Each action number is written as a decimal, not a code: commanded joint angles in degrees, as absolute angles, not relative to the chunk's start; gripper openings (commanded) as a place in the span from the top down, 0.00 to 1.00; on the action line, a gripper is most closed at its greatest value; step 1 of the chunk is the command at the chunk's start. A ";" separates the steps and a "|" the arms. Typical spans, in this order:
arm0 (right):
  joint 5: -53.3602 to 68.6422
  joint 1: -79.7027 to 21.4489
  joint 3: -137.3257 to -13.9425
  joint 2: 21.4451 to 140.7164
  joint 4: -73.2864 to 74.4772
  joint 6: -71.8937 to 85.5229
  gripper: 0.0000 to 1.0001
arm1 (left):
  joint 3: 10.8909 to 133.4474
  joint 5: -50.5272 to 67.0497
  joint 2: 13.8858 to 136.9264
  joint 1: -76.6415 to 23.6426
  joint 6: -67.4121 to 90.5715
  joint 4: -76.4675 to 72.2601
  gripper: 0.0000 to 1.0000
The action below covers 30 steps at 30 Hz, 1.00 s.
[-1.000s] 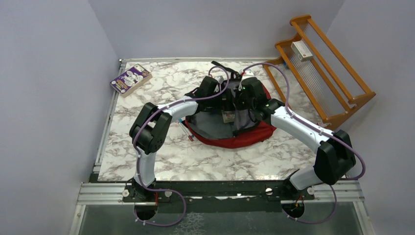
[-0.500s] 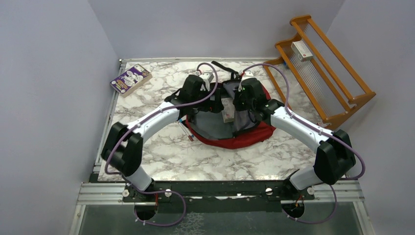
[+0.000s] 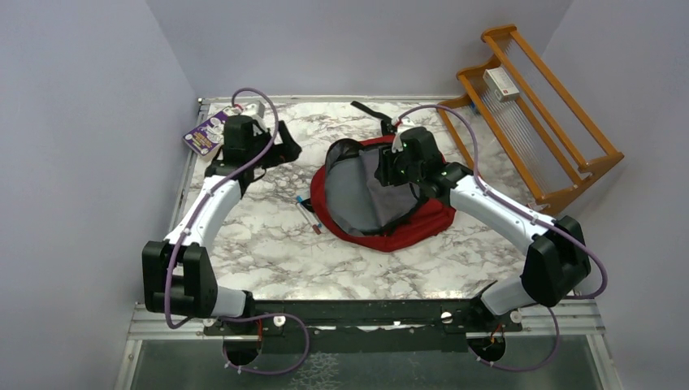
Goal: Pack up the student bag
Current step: Move the book to the center of the board.
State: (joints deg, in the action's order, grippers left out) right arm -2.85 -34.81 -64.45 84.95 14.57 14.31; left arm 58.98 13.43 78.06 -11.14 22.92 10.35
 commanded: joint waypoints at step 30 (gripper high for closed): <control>6.55 -35.10 -55.61 71.68 18.58 18.09 0.46 | 132.06 -17.87 137.82 6.76 14.50 21.65 0.01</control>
